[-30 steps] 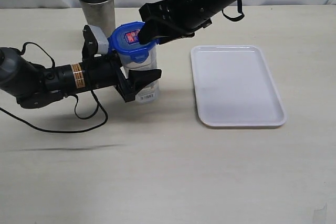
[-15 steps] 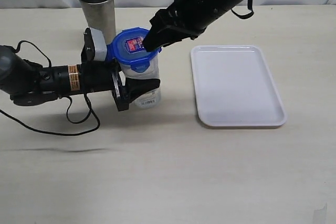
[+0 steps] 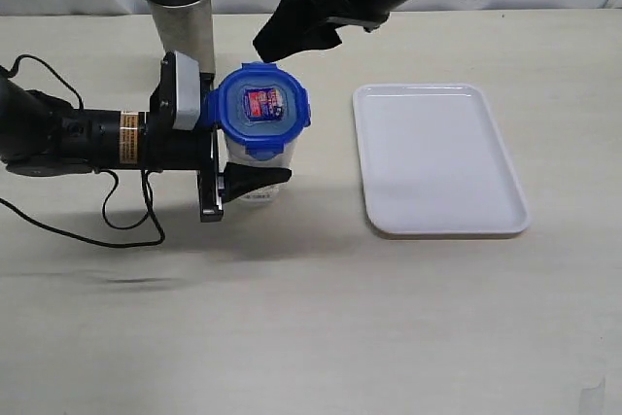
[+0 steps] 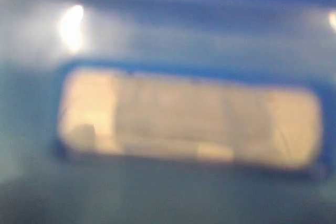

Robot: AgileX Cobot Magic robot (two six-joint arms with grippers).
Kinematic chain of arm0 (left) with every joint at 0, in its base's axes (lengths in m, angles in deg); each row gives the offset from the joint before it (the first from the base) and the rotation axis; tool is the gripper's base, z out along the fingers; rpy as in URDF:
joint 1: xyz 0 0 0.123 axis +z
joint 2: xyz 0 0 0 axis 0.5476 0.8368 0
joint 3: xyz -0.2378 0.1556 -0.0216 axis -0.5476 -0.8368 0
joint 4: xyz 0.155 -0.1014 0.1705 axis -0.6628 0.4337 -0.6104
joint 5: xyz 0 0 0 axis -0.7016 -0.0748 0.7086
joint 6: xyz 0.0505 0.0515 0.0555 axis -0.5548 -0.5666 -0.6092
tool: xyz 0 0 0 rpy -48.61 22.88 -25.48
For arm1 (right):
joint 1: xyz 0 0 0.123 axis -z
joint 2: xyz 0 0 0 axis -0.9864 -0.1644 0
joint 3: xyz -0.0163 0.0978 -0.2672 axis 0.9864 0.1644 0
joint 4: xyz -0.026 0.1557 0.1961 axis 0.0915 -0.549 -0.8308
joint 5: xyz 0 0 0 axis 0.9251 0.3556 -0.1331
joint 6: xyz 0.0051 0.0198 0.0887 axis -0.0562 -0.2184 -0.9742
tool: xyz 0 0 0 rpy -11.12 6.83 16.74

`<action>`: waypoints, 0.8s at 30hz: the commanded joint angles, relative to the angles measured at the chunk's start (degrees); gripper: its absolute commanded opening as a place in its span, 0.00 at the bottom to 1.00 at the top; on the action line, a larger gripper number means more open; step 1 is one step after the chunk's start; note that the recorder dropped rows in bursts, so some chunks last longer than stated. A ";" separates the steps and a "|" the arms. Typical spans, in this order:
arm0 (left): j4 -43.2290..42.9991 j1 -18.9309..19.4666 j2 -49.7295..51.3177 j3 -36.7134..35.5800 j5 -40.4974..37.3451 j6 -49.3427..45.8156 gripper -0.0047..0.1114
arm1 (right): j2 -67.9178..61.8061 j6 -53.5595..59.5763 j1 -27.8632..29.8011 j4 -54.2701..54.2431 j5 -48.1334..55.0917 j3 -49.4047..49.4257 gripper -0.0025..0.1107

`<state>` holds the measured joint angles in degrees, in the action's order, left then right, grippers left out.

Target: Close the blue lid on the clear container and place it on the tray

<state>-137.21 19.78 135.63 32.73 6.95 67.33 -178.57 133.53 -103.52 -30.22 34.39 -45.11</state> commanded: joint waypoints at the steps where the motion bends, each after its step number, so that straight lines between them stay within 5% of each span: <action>1: -0.06 0.04 -0.81 0.27 2.61 -5.55 0.04 | 2.94 12.27 -3.02 2.80 2.47 -0.09 0.55; 11: -3.53 0.04 -0.81 0.27 2.61 -19.96 0.04 | 2.09 9.40 -11.19 22.13 -1.33 -0.09 0.55; 24: -3.42 0.04 -0.81 0.27 2.61 -20.30 0.04 | -2.89 9.98 -11.19 20.86 -2.33 -0.09 0.49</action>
<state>-141.26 19.78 135.63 32.73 6.95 47.42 -180.84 143.26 -114.60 -8.96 32.99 -45.11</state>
